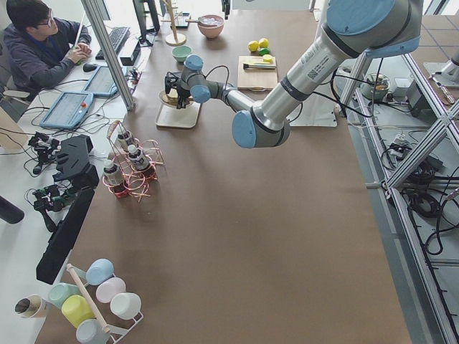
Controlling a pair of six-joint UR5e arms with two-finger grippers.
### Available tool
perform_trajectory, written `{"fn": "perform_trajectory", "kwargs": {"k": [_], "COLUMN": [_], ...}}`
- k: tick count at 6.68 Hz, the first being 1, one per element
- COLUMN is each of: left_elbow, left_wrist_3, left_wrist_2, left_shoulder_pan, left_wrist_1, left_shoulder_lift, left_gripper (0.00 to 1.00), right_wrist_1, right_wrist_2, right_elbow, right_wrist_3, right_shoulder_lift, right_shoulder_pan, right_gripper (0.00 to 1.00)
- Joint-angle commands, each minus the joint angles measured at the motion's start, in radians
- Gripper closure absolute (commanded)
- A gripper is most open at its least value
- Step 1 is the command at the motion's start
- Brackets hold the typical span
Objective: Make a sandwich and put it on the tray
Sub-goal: 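Slide the plate with the left gripper onto the white tray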
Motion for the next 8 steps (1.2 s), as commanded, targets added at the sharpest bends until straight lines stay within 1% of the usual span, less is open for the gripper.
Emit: {"fn": "perform_trajectory", "kwargs": {"k": [1, 2, 3, 5, 6, 7, 8], "left_elbow": [0.0, -0.002, -0.058, -0.211, -0.317, -0.439, -0.591], "left_wrist_3": [0.036, 0.067, 0.087, 0.09, 0.09, 0.091, 0.096], "left_wrist_2": [0.0, 0.0, 0.0, -0.011, -0.058, -0.14, -0.176], "left_shoulder_pan": [0.008, 0.011, 0.011, 0.008, 0.006, -0.01, -0.018], "left_wrist_1": [-0.005, -0.032, -0.043, -0.035, -0.02, 0.006, 0.152], "left_shoulder_lift": [-0.002, 0.01, 0.057, 0.157, 0.229, 0.312, 0.358], "left_gripper": [0.71, 0.28, 0.04, 0.03, 0.03, 0.03, 0.03], "right_wrist_1": [0.003, 0.003, 0.003, 0.004, 0.006, 0.006, 0.004], "right_wrist_2": [0.0, -0.002, -0.003, -0.012, -0.006, -0.005, -0.003], "right_elbow": [-0.013, -0.013, -0.015, -0.015, -0.022, -0.029, -0.056], "right_wrist_3": [-0.005, -0.005, -0.007, -0.016, -0.022, -0.08, -0.161], "right_shoulder_lift": [0.004, 0.001, -0.005, -0.02, -0.037, -0.036, -0.033], "right_shoulder_pan": [0.001, 0.001, 0.001, 0.001, 0.001, 0.008, 0.033], "right_gripper": [0.0, 0.0, 0.0, 0.0, 0.0, 0.0, 0.0]}}
